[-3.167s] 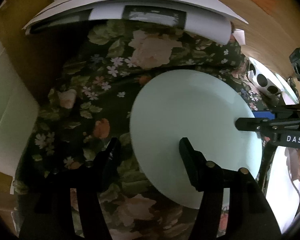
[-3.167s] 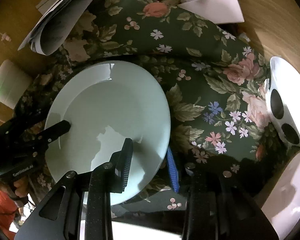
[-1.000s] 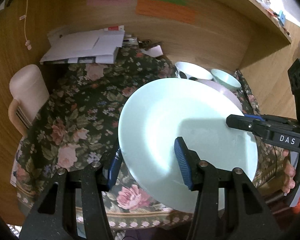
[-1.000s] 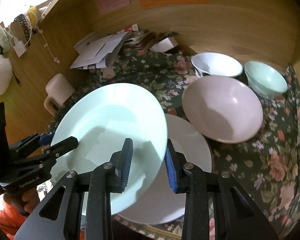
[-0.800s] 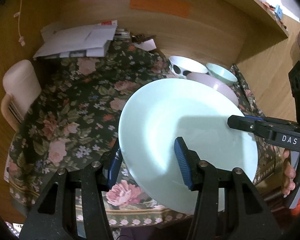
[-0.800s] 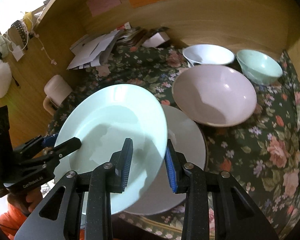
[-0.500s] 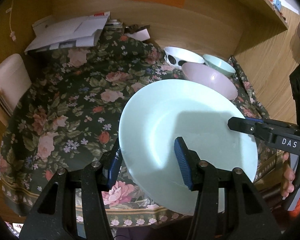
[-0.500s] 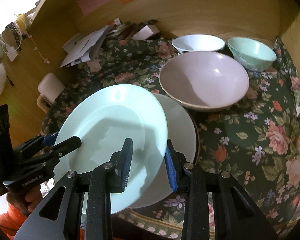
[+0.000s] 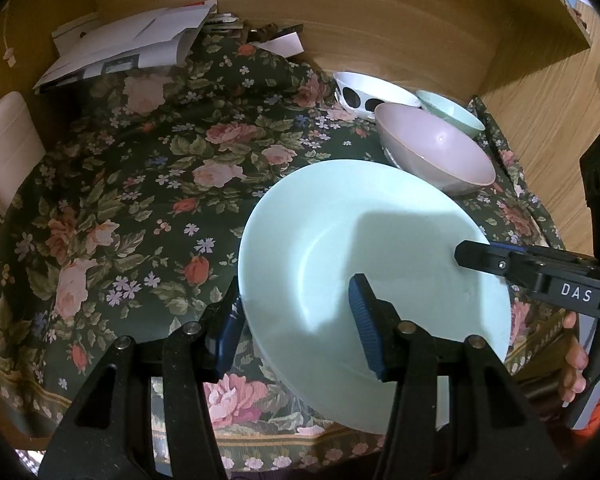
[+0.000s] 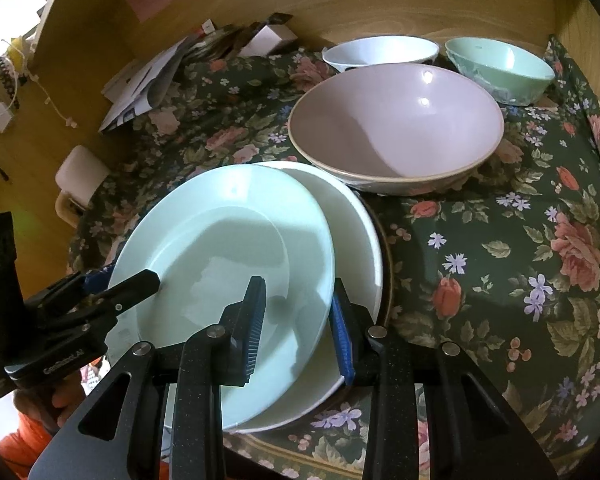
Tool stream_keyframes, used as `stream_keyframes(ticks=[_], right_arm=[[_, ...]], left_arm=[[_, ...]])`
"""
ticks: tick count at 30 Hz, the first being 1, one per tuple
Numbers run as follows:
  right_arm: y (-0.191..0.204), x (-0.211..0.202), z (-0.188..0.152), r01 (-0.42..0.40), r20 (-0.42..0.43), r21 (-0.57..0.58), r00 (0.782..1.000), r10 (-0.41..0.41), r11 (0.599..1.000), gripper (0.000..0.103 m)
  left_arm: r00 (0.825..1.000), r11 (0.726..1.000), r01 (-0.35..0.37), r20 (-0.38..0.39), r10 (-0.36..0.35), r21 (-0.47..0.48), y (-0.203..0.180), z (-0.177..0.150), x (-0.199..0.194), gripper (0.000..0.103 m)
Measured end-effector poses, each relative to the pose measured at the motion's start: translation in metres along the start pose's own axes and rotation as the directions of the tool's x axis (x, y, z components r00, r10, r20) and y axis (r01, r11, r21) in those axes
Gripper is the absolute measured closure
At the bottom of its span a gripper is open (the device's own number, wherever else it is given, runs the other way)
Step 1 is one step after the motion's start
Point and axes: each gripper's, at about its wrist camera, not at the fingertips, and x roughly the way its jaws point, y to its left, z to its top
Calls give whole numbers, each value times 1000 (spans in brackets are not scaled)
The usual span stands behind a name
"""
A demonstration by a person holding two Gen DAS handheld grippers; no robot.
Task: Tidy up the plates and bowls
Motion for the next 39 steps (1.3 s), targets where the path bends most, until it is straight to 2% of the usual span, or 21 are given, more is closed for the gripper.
stream_keyframes(ticks=[16, 22, 28, 30, 32, 34, 39], right_arm=[[-5, 0, 1, 15, 2, -4, 1000, -15, 1000, 74], [-7, -5, 1, 30, 22, 1, 999, -30, 1000, 74], [-7, -16, 2, 82, 55, -9, 995, -81, 997, 73], [-8, -18, 1, 76, 53, -9, 996, -76, 997, 72], [-9, -22, 1, 95, 63, -14, 994, -94, 995, 71], [-8, -27, 2, 114, 78, -21, 991, -112, 993, 71], [-14, -51, 14, 155, 141, -6, 978, -153, 988, 57]], left_arm=[[999, 1000, 16, -48, -16, 7, 2, 3, 18, 53], [1000, 999, -4, -22, 5, 48, 0, 10, 12, 53], [999, 998, -26, 32, 24, 60, 3, 24, -6, 53], [998, 997, -23, 52, 19, 68, 1, 29, -11, 52], [998, 997, -23, 67, 18, 80, -1, 36, -15, 49], [996, 996, -18, 87, 11, 87, -4, 43, -20, 42], [993, 994, 0, 119, -13, 113, -13, 65, -27, 36]])
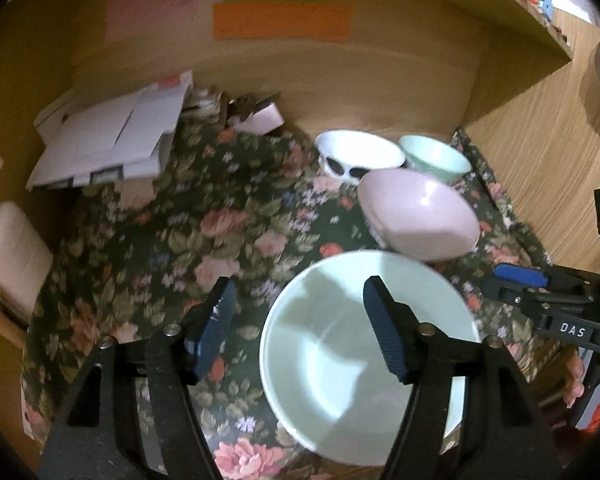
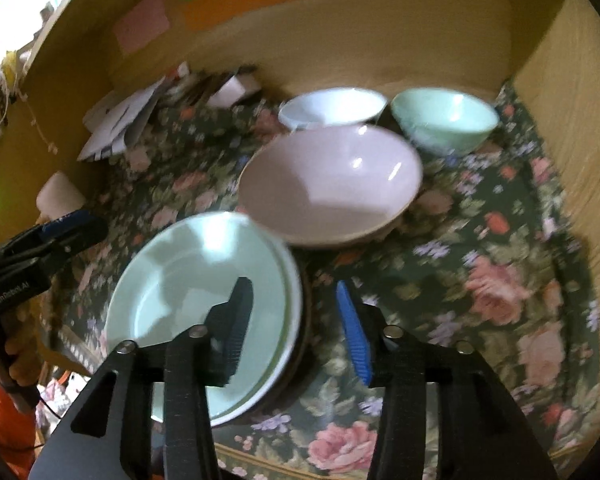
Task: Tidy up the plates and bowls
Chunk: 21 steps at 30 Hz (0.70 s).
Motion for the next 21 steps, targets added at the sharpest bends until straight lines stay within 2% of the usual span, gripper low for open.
stream_keyframes(ticks=[3, 6, 9, 15, 21], right_arm=[[-4, -13, 11, 30, 45, -4, 999, -30, 1000, 47], [-9, -22, 24, 48, 87, -4, 995, -48, 999, 32], [-12, -22, 33, 70, 111, -11, 991, -69, 997, 31], [-25, -5, 50, 90, 112, -9, 990, -89, 996, 30], [-44, 25, 59, 88, 74, 32, 993, -90, 996, 30]], left_arm=[[1000, 1000, 13, 2, -13, 11, -6, 16, 5, 27], [1000, 999, 16, 1, -17, 38, -14, 28, 11, 25], [1000, 999, 22, 5, -22, 48, -21, 40, 20, 15], [999, 997, 37, -15, -36, 66, -33, 59, 48, 14], [994, 995, 64, -88, -58, 78, -43, 66, 90, 14]])
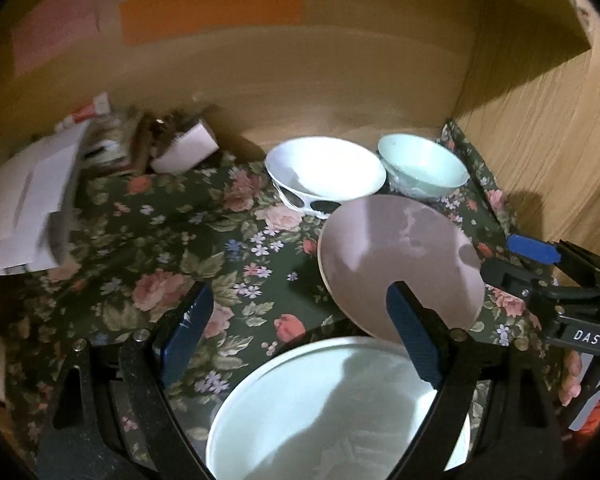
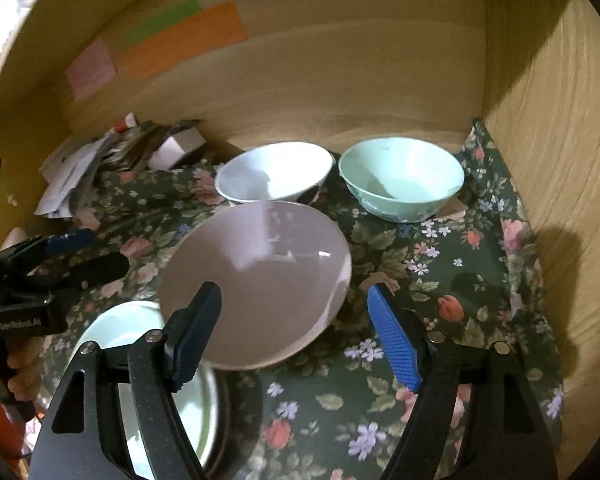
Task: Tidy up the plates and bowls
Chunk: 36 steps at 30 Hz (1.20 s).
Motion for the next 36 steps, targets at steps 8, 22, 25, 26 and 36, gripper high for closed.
stream_keyframes(ticks=[8, 22, 25, 26, 36], right_arm=[[-14, 29, -1, -2, -32, 35, 999, 3, 999, 30], [-31, 56, -9, -100, -118, 136, 986, 116, 986, 74], [-28, 61, -9, -107, -131, 129, 984, 123, 986, 79], [-26, 61, -9, -100, -129, 123, 985, 116, 987, 79], [-19, 48, -6, -45, -119, 77, 991, 54, 996, 79]], left_arm=[[999, 1000, 14, -52, -14, -6, -3, 2, 41, 23], [983, 992, 123, -136, -125, -27, -13, 1, 75, 82], [985, 994, 109, -129, -110, -21, -15, 1, 75, 83], [986, 995, 103, -128, -105, -17, -16, 1, 75, 83], [990, 996, 88, -113, -88, -8, -22, 1, 68, 84]])
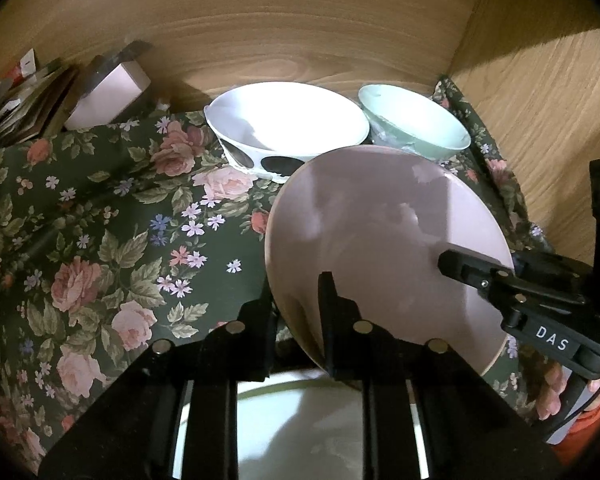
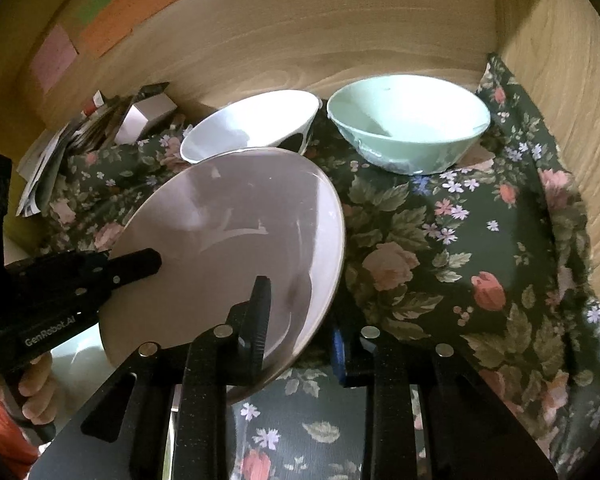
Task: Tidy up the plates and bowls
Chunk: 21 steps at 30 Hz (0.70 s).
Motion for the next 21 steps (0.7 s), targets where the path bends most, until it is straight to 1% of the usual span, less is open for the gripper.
stream_keyframes(ticks=[10, 18, 21], right_arm=[[11, -35, 2, 3, 69, -16, 998, -2, 1000, 79], [32, -61, 5, -10, 119, -43, 993, 15, 999, 79], [46, -68, 3, -15, 131, -66, 991, 23, 998, 79]], left_arm=[[995, 1000, 0, 104, -1, 2, -6, -2, -43, 84], [985, 1000, -12, 170, 12, -2, -3, -12, -79, 84], [982, 1000, -22, 188, 24, -11, 3, -19, -93, 84]])
